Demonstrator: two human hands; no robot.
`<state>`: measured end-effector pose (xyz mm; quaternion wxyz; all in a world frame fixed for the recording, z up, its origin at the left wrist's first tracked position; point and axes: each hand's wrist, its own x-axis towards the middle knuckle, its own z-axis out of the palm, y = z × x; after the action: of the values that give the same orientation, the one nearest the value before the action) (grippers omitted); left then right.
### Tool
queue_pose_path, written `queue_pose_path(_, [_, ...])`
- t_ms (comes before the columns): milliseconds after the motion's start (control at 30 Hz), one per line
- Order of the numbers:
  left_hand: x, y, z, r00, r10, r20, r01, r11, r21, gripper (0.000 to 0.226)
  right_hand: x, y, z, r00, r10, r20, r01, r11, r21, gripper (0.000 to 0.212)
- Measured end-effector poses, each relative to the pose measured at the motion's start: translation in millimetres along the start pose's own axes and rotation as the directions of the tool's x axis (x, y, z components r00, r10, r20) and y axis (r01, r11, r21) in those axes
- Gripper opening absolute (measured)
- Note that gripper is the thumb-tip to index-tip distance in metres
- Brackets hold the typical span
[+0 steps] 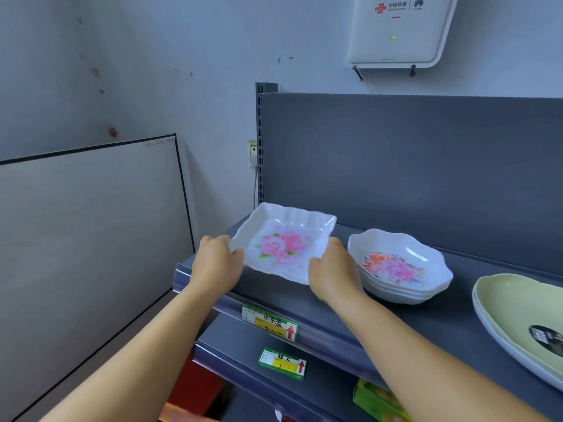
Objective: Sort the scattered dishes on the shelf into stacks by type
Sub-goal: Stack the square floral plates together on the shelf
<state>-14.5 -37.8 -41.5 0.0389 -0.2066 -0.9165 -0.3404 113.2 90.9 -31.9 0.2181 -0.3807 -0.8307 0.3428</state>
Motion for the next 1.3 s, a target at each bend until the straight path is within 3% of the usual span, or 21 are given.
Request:
queue_pose_path(167, [-23.7,22.7,-3.7,0.992,0.114,-0.047,-0.12,0.984,-0.128,0.024,-10.7,18.4,-40.5,0.989,-0.105,-0.105,0.11,0.993,0.044,0.01])
queue_pose_path(267, [-45.5,48.9,-2.3,0.981,0.184,-0.054,-0.191,0.961,-0.199,0.037,-23.6,34.7,-71.7,0.976,-0.117,-0.185,0.126,0.991,0.04,0.025])
queue_pose_path(367, [-65.5,76.0,7.2,0.971,0.234,-0.054,-0.24,0.936,-0.257,0.022,-37.7,54.6,-106.8,0.957,-0.114,-0.268,0.117,0.993,-0.005,0.011])
queue_pose_path(767, [-176.4,205.4,73.4,0.893,0.444,0.077,-0.365,0.814,-0.452,0.017,-104.0,172.2,-255.7,0.937,0.014,-0.35,-0.006,1.0,0.024,0.027])
queue_pose_path(1300, [-302.6,388.2,175.2,0.813,0.556,0.172,-0.426,0.77,-0.475,0.017,-144.2,339.8,-435.4,0.859,0.126,-0.496,-0.139,0.99,0.01,0.03])
